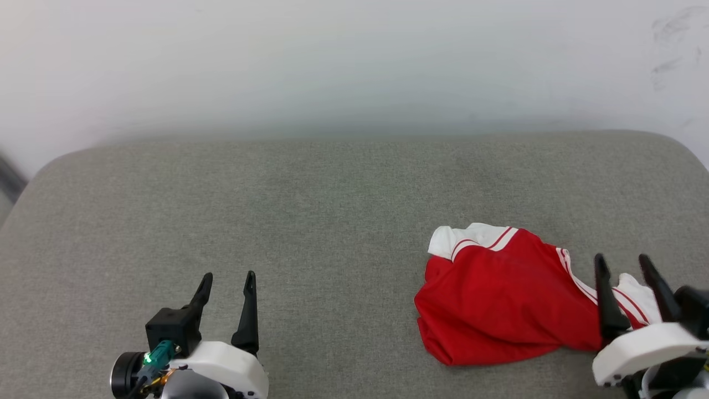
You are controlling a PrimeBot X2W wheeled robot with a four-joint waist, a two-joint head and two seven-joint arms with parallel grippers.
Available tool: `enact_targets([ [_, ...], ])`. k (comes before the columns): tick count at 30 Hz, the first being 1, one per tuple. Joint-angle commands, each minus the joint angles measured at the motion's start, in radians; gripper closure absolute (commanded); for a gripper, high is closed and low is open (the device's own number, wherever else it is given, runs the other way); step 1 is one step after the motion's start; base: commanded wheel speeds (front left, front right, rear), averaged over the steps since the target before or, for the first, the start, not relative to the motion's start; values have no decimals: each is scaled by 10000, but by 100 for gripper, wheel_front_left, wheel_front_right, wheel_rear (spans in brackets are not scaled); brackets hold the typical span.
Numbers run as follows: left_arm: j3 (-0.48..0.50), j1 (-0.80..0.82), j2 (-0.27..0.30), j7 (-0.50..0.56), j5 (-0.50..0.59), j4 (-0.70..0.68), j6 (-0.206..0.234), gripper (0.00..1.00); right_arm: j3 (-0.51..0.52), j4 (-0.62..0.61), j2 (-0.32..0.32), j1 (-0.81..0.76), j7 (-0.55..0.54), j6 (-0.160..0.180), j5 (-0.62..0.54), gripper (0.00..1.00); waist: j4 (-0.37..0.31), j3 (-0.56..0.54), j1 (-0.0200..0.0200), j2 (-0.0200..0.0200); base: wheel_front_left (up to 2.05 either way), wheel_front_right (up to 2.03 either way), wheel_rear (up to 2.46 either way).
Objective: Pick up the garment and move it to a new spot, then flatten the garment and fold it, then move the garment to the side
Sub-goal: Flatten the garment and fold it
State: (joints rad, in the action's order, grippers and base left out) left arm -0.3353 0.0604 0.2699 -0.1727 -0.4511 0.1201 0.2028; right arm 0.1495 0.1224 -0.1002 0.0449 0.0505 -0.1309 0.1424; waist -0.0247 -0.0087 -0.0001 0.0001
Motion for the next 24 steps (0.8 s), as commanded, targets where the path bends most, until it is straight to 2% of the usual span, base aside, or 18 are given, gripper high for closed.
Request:
enact_targets([
  [1,-5,-188,35,33,29,-41,40,0,-147,-292,78,-324,-55,3,24,0,61,-76,1,-1,0,0,0],
  [9,-123,-101,297,331,259,-318,208,0,-652,-1721,370,-1315,-467,3,130,0,35,-166,1,-1,0,0,0],
  [12,-411,551,274,671,459,-575,82,0,-676,-2080,418,-1412,-599,3,103,0,49,-67,1,-1,0,0,0],
  [19,-1497,3100,-438,1926,651,-634,-801,0,-498,-2951,469,-1128,-776,3,10,0,97,668,1,-1,0,0,0],
  [24,-2474,4691,-1033,3206,626,285,-1673,0,-585,-3054,490,-845,-755,3,53,0,-205,1245,1,-1,0,0,0],
])
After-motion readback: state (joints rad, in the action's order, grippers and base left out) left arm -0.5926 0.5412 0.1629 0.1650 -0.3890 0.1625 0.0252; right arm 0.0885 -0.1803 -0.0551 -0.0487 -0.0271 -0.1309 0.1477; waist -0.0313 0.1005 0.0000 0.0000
